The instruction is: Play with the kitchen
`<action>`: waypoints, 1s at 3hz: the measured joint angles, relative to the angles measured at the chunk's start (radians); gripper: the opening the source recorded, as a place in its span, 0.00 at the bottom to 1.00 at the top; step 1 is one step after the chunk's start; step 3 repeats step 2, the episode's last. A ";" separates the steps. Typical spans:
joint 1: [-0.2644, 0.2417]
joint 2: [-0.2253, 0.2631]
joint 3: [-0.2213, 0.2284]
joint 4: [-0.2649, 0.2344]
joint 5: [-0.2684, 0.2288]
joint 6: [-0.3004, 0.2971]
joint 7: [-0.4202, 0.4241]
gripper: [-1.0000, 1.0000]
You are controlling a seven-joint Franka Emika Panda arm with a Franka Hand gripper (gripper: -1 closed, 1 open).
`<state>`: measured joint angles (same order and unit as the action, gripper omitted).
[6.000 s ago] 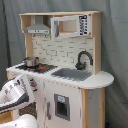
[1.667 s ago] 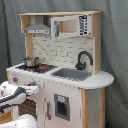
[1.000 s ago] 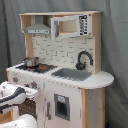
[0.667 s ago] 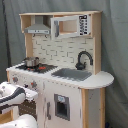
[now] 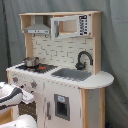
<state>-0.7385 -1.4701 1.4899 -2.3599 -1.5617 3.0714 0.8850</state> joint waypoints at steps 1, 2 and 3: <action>0.067 0.000 -0.055 0.000 -0.001 0.022 -0.047 1.00; 0.135 0.001 -0.097 -0.032 0.004 0.062 -0.085 1.00; 0.135 0.001 -0.097 -0.032 0.004 0.062 -0.085 1.00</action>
